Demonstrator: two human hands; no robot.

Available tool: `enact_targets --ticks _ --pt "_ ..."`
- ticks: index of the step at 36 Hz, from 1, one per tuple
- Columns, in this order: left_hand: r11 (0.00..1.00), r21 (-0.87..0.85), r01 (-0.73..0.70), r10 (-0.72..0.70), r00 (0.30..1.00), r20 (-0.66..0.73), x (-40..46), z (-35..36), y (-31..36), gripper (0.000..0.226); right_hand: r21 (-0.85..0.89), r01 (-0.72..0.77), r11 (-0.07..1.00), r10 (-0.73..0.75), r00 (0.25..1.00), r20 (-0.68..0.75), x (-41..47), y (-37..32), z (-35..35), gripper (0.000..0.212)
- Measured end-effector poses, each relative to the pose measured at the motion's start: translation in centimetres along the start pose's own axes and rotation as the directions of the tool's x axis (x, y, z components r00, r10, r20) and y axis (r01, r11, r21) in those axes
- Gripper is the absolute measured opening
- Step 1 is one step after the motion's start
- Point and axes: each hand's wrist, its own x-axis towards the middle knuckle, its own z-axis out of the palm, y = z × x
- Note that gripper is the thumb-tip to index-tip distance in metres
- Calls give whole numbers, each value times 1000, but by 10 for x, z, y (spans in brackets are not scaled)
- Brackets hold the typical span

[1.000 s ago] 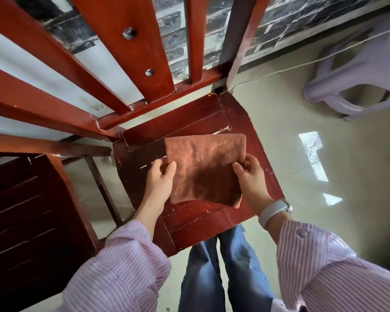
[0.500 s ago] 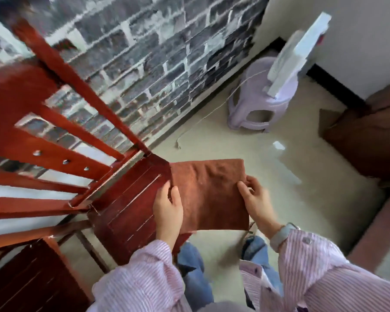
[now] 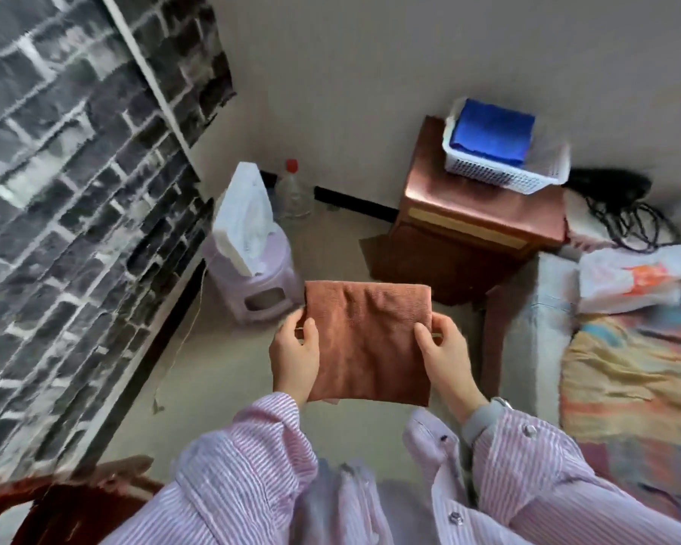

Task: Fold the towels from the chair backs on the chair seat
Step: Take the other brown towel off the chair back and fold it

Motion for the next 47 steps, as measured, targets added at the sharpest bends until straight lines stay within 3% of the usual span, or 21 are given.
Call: enact_targets --ticks 5,16,24,30,35,43,45,47 --pt "997 1 -71 70 988 138 47 57 52 30 43 -48 998 53 993 -102 60 4 -36 21" --pt "981 -7 -192 185 937 297 209 182 175 29 154 -128 980 163 956 -244 252 -31 -77 27" --pt "979 -67 -194 204 883 424 305 270 270 31 228 -187 956 255 913 -317 385 -51 -116 23" --pt "988 -108 -106 146 863 484 354 342 316 32 247 -185 951 261 909 -324 475 -48 -148 25" --pt "993 -77 -89 115 878 464 384 401 325 32 228 -198 953 260 922 -288 538 -27 -164 27" --pt "988 144 -58 6 941 337 403 463 309 34 195 -339 920 356 933 -57 602 19 -171 33" --pt "971 216 -99 40 964 263 401 467 310 38 197 -354 914 365 931 -21 606 25 -173 38" --pt "921 308 -236 185 965 188 396 467 315 42 86 -253 964 263 957 -123 604 30 -175 44"
